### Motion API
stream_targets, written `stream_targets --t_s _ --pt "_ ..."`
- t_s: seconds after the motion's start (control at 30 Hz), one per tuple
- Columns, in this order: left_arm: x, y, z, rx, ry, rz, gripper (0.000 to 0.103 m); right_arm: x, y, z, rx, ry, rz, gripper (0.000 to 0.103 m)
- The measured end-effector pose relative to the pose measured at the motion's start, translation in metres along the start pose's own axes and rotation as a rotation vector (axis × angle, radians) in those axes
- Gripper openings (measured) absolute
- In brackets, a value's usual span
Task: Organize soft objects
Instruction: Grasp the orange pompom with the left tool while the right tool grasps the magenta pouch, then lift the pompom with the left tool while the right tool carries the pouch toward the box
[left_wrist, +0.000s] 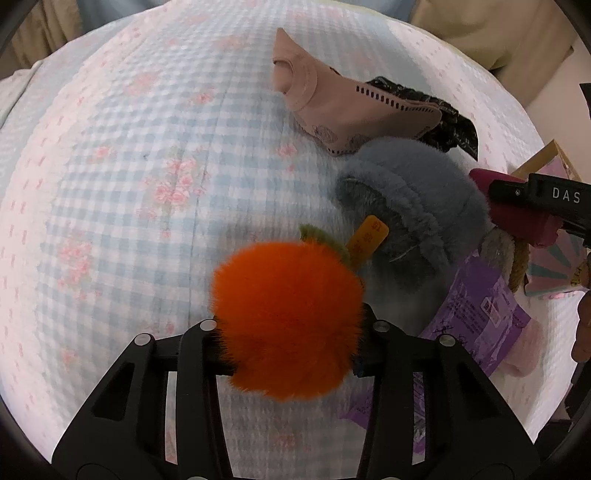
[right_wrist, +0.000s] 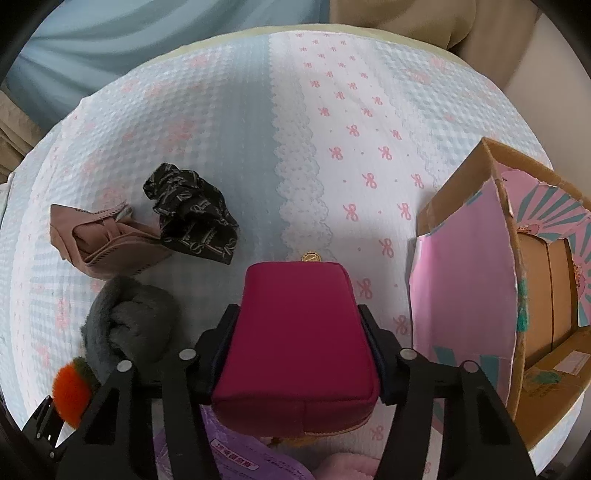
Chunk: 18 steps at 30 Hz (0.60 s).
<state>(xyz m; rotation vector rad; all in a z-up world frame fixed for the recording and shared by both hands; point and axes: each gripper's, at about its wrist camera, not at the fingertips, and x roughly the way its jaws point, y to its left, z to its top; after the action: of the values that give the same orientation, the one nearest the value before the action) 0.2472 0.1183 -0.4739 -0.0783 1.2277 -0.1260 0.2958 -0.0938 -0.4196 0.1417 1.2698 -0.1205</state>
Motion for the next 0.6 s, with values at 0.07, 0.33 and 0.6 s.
stream_targets --t_s 0.07,0.33,0.6 --pt "-0.005 0.001 0.001 -0.004 -0.010 0.000 0.037 -0.007 0.000 0.000 -0.005 -0.029 0.001 0.053" --pt "-0.037 0.011 0.008 -0.019 -0.073 -0.002 0.037 -0.043 0.003 0.002 -0.022 -0.107 0.021 0.052" --pt "-0.099 0.006 0.016 -0.022 -0.162 -0.008 0.037 -0.107 -0.002 -0.013 -0.004 -0.183 0.050 0.052"
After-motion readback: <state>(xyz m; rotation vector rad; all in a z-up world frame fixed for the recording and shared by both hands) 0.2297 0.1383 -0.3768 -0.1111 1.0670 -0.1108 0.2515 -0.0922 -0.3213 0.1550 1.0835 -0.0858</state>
